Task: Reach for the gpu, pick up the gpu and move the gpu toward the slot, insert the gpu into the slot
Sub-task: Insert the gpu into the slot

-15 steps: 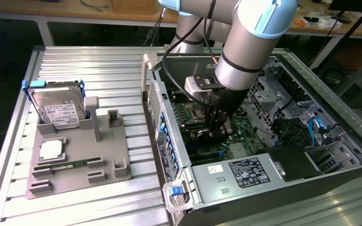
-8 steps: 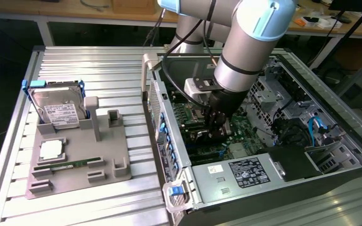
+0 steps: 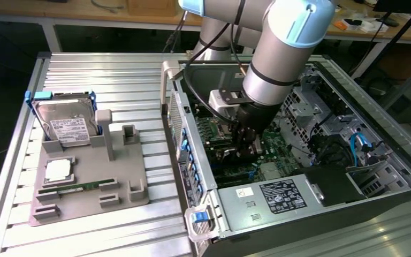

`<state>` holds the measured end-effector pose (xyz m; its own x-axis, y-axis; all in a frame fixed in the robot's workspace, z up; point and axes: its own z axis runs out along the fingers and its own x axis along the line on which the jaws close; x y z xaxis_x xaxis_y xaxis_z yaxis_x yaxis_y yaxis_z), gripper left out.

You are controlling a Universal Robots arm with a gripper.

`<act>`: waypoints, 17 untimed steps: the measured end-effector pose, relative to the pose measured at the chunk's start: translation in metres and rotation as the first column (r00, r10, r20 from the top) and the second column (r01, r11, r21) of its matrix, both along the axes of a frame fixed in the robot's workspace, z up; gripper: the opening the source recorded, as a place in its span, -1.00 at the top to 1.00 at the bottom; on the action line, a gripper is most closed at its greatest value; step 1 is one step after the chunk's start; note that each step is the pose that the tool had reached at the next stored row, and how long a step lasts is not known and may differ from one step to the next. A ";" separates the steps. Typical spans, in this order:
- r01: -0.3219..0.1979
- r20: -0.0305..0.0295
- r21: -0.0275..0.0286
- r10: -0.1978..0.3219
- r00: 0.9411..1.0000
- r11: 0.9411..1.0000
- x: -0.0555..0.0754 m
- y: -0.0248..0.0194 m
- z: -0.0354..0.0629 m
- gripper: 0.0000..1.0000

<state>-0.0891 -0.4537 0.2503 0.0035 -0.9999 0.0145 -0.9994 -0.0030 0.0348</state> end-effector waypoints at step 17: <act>0.000 0.003 -0.002 0.000 1.000 1.000 0.000 0.0001 0.0318 0.19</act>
